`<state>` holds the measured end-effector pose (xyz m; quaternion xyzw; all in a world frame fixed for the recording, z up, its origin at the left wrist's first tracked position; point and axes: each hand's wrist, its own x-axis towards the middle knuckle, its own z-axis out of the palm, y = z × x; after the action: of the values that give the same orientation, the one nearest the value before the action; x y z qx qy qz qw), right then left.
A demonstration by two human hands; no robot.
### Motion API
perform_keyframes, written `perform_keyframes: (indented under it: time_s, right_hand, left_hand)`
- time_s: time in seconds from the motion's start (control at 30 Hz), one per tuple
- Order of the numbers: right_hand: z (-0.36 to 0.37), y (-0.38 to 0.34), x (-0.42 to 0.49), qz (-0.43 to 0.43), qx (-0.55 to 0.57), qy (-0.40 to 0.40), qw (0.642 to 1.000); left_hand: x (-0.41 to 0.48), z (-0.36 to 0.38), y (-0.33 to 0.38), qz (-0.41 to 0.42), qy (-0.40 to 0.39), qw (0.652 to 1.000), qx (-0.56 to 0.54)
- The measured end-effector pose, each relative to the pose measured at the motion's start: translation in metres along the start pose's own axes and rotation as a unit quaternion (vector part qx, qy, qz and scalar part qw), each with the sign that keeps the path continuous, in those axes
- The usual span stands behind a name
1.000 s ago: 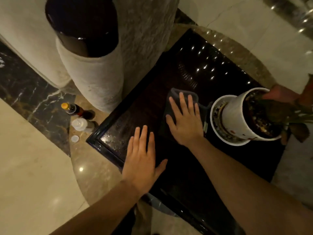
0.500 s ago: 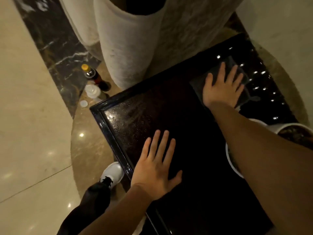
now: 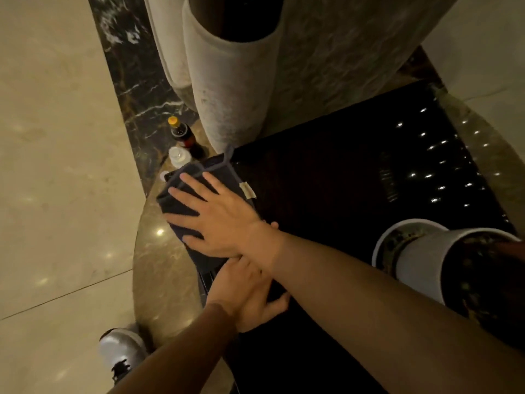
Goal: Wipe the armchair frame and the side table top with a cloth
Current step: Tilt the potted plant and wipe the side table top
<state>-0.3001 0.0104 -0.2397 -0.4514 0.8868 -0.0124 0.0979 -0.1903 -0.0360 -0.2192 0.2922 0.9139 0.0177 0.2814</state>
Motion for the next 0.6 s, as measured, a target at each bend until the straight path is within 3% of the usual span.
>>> perform_keyframes:
  time_s: [0.1,0.17,0.23,0.3,0.4,0.47,0.5,0.53,0.57,0.6]
  right_hand:
    - [0.003,0.052,-0.028,0.074,0.041,0.035,0.996]
    - [0.007,0.084,-0.058,0.184,0.044,0.043,0.981]
    - [0.015,0.116,-0.1,0.33,0.039,0.065,0.941]
    - [0.019,0.14,-0.144,0.505,0.05,0.082,0.858]
    - [0.016,0.153,-0.167,0.745,0.151,0.081,0.645]
    - [0.008,0.154,-0.15,0.823,0.215,0.106,0.515]
    - [0.005,0.148,-0.136,0.836,0.226,0.111,0.487]
    - [0.004,0.139,-0.122,0.834,0.218,0.111,0.494]
    - [0.007,0.127,-0.107,0.815,0.198,0.103,0.534]
    - [0.009,0.112,-0.097,0.778,0.162,0.094,0.6]
  left_hand:
    - [0.002,0.0,0.0,0.006,0.065,0.998,-0.013]
    - [0.006,0.006,-0.002,0.019,0.09,0.996,-0.003]
    - [0.008,0.011,-0.004,0.032,0.108,0.994,0.0]
    - [0.01,0.013,-0.005,0.035,0.1,0.994,-0.012]
    - [0.007,0.017,-0.005,0.038,0.101,0.994,-0.029]
    - [0.006,0.019,-0.006,0.039,0.118,0.992,-0.029]
    - [0.006,0.019,-0.006,0.04,0.12,0.992,-0.027]
    - [0.007,0.02,-0.006,0.04,0.129,0.991,-0.022]
    - [0.007,0.019,-0.007,0.04,0.128,0.991,-0.02]
    - [0.006,0.018,-0.007,0.042,0.126,0.991,-0.019]
